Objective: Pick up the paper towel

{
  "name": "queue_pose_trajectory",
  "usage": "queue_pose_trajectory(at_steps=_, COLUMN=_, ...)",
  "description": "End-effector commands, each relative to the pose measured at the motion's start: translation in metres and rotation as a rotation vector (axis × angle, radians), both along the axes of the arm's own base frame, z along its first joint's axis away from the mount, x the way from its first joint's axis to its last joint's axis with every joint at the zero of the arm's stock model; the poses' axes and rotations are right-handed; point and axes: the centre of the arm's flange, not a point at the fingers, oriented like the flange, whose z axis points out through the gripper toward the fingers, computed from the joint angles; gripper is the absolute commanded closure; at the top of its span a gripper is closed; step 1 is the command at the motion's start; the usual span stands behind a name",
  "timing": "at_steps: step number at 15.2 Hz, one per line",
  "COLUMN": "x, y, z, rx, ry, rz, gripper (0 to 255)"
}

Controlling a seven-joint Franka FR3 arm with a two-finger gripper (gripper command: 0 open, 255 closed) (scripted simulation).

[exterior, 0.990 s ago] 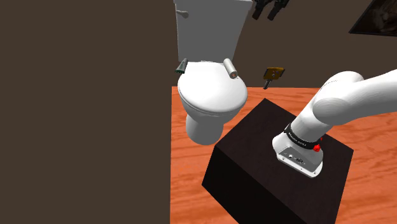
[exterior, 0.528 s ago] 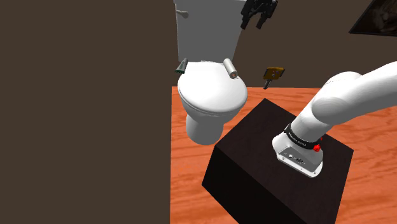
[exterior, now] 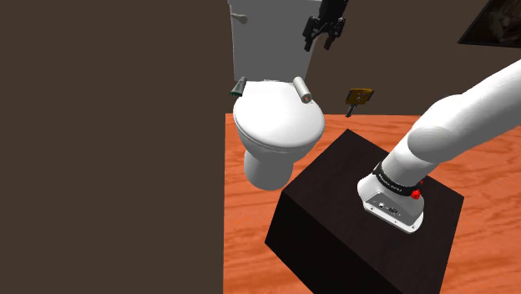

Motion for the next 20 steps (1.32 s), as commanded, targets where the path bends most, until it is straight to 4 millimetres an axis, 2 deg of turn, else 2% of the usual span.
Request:
queue_pose_trajectory(at_steps=1, x=0.016, y=-0.012, z=-0.019, rx=-0.007, ry=0.014, rz=-0.014, gripper=0)
queue_pose_trajectory(at_steps=11, x=0.085, y=-0.083, z=-0.11, rx=-0.042, ry=0.086, rz=-0.086, gripper=0)
queue_pose_trajectory(at_steps=20, x=0.137, y=-0.152, z=-0.193, rx=-0.073, ry=0.151, rz=-0.15, gripper=0)
